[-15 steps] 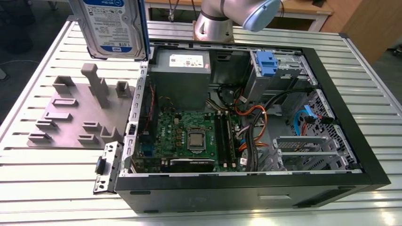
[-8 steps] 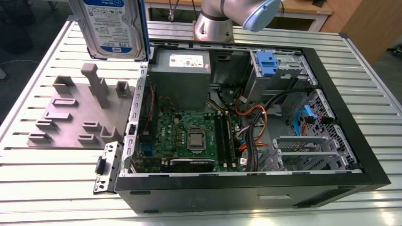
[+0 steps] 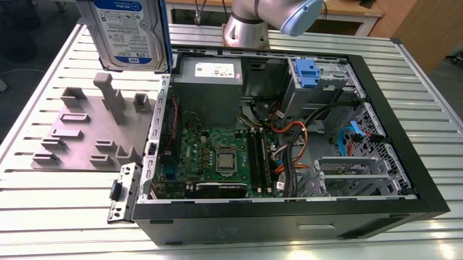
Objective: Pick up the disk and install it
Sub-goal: 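Pick up the disk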
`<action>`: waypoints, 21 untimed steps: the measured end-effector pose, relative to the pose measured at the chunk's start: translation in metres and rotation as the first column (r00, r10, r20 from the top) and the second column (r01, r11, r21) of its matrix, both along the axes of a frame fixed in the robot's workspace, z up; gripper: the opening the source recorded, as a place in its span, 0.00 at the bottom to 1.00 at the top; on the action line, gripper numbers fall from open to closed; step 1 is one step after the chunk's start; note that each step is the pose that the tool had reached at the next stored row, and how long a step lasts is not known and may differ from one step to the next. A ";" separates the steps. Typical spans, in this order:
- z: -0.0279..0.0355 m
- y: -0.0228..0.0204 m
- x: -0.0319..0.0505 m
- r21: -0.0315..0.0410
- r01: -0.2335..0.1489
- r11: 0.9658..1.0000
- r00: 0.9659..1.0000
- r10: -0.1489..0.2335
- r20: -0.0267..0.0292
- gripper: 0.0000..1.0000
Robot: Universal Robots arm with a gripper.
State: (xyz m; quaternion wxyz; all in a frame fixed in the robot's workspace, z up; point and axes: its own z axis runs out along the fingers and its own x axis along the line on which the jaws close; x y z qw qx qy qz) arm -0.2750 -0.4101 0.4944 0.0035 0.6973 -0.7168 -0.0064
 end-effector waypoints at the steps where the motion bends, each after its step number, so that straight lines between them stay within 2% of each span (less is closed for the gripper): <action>1: 0.0000 -0.0012 0.0001 0.000 0.000 1.000 1.000 0.000 0.000 0.36; 7: 0.0000 -0.0066 0.0007 -0.001 0.000 1.000 1.000 0.000 0.000 0.36; 21: 0.0000 -0.0068 0.0142 -0.001 0.000 1.000 1.000 0.000 0.000 0.36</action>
